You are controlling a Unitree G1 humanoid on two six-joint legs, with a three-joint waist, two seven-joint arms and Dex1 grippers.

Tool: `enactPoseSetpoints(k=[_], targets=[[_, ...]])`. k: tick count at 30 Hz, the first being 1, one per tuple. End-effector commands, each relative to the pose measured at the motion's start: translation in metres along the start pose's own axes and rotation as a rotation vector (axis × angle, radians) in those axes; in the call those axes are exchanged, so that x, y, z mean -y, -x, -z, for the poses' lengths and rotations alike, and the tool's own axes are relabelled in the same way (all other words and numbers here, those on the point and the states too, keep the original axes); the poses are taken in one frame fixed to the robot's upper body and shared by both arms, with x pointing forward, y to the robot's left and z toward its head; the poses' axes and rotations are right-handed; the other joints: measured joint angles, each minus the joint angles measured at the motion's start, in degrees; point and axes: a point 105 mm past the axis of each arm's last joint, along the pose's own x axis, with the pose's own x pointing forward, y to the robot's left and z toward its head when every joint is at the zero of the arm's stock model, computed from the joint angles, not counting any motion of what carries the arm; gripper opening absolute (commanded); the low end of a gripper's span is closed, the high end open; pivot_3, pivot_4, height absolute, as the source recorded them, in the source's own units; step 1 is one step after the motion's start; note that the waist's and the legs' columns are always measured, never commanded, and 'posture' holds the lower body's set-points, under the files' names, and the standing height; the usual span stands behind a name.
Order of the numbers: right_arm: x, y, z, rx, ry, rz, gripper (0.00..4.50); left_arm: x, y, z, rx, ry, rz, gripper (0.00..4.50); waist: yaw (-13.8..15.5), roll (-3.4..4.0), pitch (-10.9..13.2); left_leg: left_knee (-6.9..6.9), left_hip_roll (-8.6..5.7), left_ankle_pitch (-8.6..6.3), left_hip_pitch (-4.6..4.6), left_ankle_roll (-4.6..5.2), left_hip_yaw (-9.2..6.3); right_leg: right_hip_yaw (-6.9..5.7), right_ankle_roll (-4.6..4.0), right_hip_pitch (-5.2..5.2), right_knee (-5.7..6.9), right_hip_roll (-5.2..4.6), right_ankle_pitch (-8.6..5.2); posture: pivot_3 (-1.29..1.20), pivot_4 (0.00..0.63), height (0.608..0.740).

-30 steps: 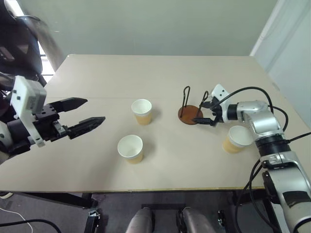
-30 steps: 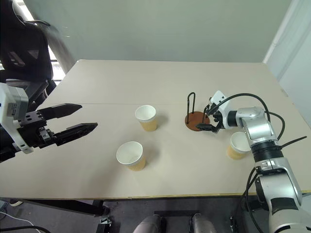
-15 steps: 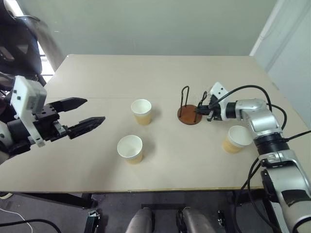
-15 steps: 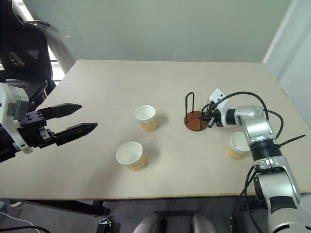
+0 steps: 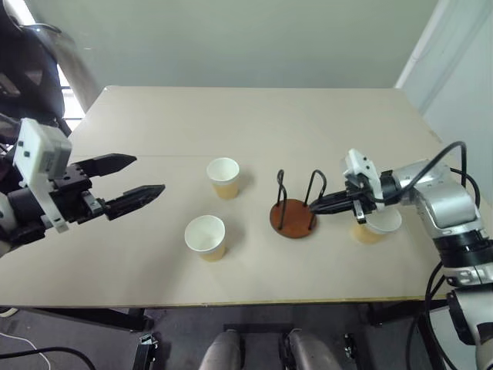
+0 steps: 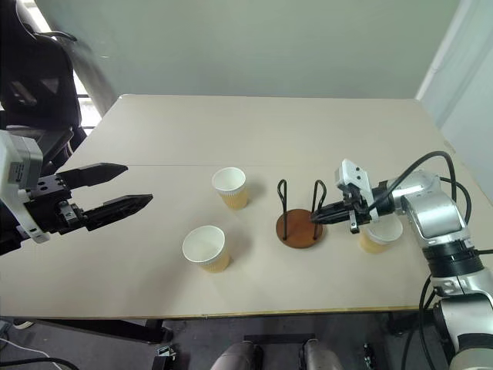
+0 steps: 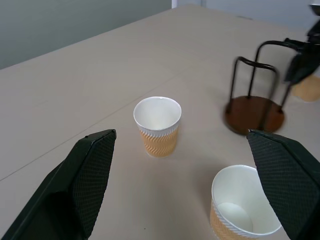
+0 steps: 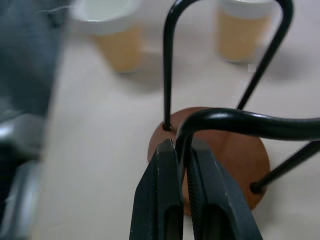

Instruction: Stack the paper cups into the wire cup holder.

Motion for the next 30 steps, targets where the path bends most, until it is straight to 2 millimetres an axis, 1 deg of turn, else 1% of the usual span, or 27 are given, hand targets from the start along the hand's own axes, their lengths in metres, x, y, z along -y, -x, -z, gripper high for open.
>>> enactPoseSetpoints(k=[1, 4, 8, 11, 14, 20, 22, 25, 27, 28, 30], targets=[[-0.023, -0.006, -0.008, 0.018, 0.040, -0.099, 0.02, 0.001, 0.001, -0.009, 0.017, -0.040, 0.002, 4.50, -0.1, -0.01, 0.0, 0.01, 0.03, -0.01, 0.02, 0.03, 0.00, 0.01, -0.05, 0.01, 0.01, 0.04, -0.03, 0.00, 0.150, 0.740], [-0.033, -0.014, -0.002, 0.010, 0.049, -0.121, 0.02, 0.002, -0.001, -0.009, 0.015, -0.037, 0.013, 4.50, -0.1, -0.02, 0.0, 0.06, 0.17, 0.00, 0.08, 0.07, 0.02, 0.05, -0.22, 0.05, 0.03, 0.21, -0.13, 0.00, 0.150, 0.740], [-0.036, -0.021, 0.002, 0.002, 0.067, -0.121, 0.02, 0.003, -0.001, -0.009, 0.011, -0.035, 0.018, 4.50, -0.2, -0.02, 0.0, 0.25, 0.34, 0.03, 0.06, 0.08, 0.05, 0.12, -0.33, 0.06, 0.06, 0.39, -0.16, 0.00, 0.150, 0.740], [-0.033, -0.027, 0.005, -0.004, 0.084, -0.097, 0.02, 0.003, -0.001, -0.009, 0.009, -0.037, 0.020, 4.50, -0.3, -0.04, 0.0, 0.32, 0.38, 0.06, 0.08, 0.13, 0.10, 0.18, -0.53, 0.08, 0.06, 0.44, -0.24, 0.00, 0.150, 0.740], [-0.034, -0.030, 0.005, 0.000, 0.088, -0.106, 0.02, 0.001, -0.002, -0.011, 0.011, -0.042, 0.019, 4.50, -0.3, -0.05, 0.0, 0.37, 0.38, 0.07, 0.07, 0.15, 0.11, 0.20, -0.55, 0.09, 0.06, 0.45, -0.22, 0.00, 0.150, 0.740], [-0.049, -0.037, 0.009, -0.037, 0.106, -0.170, 0.02, 0.000, -0.005, -0.009, 0.001, -0.045, 0.022, 4.50, -0.3, -0.09, 0.0, 0.37, 0.39, 0.04, 0.06, 0.19, 0.14, 0.22, -0.55, 0.09, 0.05, 0.45, -0.22, 0.00, 0.150, 0.740], [-0.050, -0.039, 0.009, -0.044, 0.107, -0.166, 0.02, -0.001, -0.005, -0.010, 0.005, -0.046, 0.022, 4.50, -0.3, -0.09, 0.0, 0.37, 0.41, 0.01, 0.06, 0.20, 0.17, 0.22, -0.55, 0.09, 0.04, 0.45, -0.22, 0.00, 0.150, 0.740], [-0.048, -0.039, 0.017, -0.092, 0.121, -0.149, 0.02, -0.002, -0.006, -0.011, 0.006, -0.051, 0.020, 4.50, -0.3, -0.12, 0.0, 0.37, 0.42, 0.00, 0.06, 0.21, 0.19, 0.22, -0.55, 0.09, 0.03, 0.45, -0.22, 0.00, 0.150, 0.740], [-0.045, -0.037, 0.021, -0.114, 0.124, -0.138, 0.54, -0.003, -0.006, -0.011, 0.006, -0.053, 0.021, 4.50, -0.3, -0.14, 0.0, 0.37, 0.42, 0.00, 0.07, 0.21, 0.21, 0.24, -0.55, 0.09, 0.03, 0.45, -0.22, 0.00, 0.150, 0.740], [-0.044, -0.036, 0.023, -0.125, 0.126, -0.138, 0.74, -0.003, -0.006, -0.011, 0.007, -0.053, 0.021, 4.50, -0.3, -0.17, 0.0, 0.37, 0.43, 0.01, 0.07, 0.21, 0.21, 0.24, -0.55, 0.09, 0.03, 0.45, -0.22, 0.00, 0.150, 0.740], [-0.042, -0.035, 0.026, -0.144, 0.136, -0.133, 1.35, -0.003, -0.007, -0.012, 0.008, -0.053, 0.022, 4.50, -0.3, -0.17, 0.0, 0.38, 0.43, 0.01, 0.07, 0.21, 0.21, 0.24, -0.56, 0.08, 0.04, 0.45, -0.22, 0.00, 0.150, 0.740]])
